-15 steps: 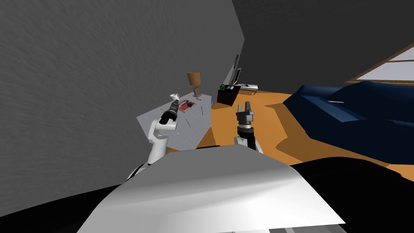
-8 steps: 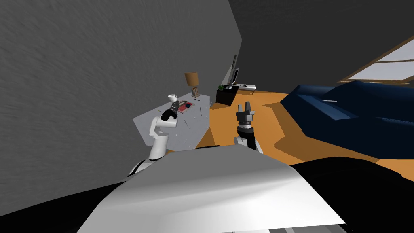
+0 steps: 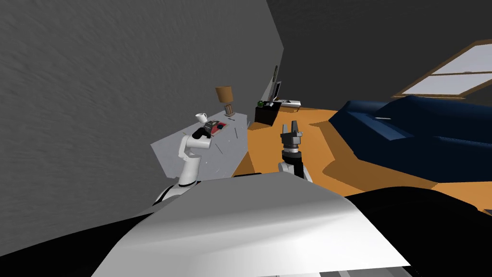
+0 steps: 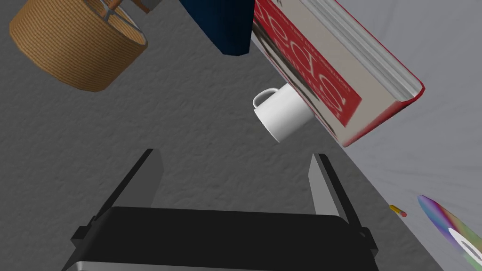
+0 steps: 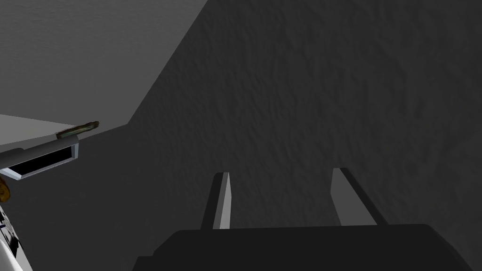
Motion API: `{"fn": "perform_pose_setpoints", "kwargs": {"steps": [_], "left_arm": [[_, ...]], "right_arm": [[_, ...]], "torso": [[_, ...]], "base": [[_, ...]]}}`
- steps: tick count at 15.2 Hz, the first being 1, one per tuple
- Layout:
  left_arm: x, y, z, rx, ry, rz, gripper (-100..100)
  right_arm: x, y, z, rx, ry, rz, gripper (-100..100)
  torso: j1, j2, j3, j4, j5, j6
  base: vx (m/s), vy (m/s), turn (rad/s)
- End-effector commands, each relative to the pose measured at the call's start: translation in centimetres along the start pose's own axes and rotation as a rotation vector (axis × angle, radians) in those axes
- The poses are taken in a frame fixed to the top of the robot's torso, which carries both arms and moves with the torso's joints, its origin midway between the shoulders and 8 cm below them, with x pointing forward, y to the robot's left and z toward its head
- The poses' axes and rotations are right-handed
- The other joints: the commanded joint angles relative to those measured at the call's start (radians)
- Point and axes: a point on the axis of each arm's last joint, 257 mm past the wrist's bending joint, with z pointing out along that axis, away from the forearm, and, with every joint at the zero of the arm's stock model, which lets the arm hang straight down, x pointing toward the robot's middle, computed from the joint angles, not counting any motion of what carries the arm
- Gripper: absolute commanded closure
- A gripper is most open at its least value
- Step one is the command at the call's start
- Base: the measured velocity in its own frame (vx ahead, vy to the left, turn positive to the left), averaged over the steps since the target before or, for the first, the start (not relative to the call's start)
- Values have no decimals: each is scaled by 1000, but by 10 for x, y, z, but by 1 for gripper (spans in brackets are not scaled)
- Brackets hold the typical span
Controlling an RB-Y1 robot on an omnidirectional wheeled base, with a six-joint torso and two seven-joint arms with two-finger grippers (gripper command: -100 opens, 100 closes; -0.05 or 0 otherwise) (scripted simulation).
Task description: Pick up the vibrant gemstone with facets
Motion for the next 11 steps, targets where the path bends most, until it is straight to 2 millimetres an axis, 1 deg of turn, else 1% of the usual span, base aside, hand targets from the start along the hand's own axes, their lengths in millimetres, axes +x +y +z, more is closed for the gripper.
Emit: {"fn": "perform_pose_setpoints", "kwargs": {"steps": [1,10,11], "left_arm": [[2,5,4,-40,10,12,-100],[11,26,12,-177,57,45,-100],[11,26,12,-177,57,45,-100]], "right_arm": [[0,0,0,0,0,0,0],[0,0,0,0,0,0,0],[0,0,0,0,0,0,0]], "torso": [[0,0,0,0,0,0],[-1,-1,0,0,0,0],[-1,-1,0,0,0,0]], "base": [[29,-36,-84],[32,-39,-67],[29,-38,-47]]}}
